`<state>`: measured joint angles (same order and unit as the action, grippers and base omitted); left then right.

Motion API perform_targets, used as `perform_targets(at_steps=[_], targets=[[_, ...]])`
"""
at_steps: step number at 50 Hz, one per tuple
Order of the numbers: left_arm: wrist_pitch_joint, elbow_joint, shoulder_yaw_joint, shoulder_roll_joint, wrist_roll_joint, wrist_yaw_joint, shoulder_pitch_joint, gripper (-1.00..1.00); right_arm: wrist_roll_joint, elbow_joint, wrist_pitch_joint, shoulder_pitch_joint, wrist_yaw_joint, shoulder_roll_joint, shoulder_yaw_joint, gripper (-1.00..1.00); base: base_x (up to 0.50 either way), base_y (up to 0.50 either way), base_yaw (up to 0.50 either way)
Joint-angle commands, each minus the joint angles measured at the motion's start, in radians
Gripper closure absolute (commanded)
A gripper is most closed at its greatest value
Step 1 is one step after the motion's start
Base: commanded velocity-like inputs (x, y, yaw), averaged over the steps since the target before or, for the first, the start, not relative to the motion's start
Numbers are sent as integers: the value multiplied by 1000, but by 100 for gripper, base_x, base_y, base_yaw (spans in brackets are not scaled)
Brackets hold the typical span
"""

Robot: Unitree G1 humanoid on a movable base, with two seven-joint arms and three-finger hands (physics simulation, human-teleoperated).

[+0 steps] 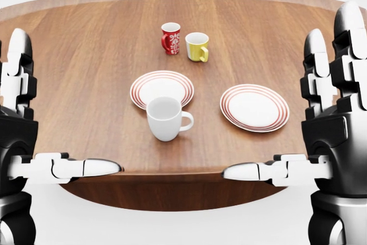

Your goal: Put the white mug on the left plate.

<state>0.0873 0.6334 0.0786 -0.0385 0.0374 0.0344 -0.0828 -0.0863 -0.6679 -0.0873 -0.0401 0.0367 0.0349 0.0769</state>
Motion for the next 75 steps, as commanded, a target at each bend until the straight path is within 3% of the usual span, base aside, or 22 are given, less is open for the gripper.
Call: perform_targets(at_steps=[1, 33, 47, 75], targets=[[0, 18, 13, -8, 8, -2, -9, -100, -7, -14, 0, -1, -1, -2, 2, -100, 0, 50, 0], [0, 26, 10, -8, 0, -3, -7, -100, 6, -4, 0, 6, 3, -3, -4, -100, 0, 50, 0], [0, 25, 13, -8, 2, -5, -7, -100, -28, -18, 0, 14, -1, -7, 6, -100, 0, 2, 0], [0, 44, 13, -8, 7, -5, -3, -100, -60, -48, 0, 16, 5, -4, 8, -100, 48, 12, 0]])
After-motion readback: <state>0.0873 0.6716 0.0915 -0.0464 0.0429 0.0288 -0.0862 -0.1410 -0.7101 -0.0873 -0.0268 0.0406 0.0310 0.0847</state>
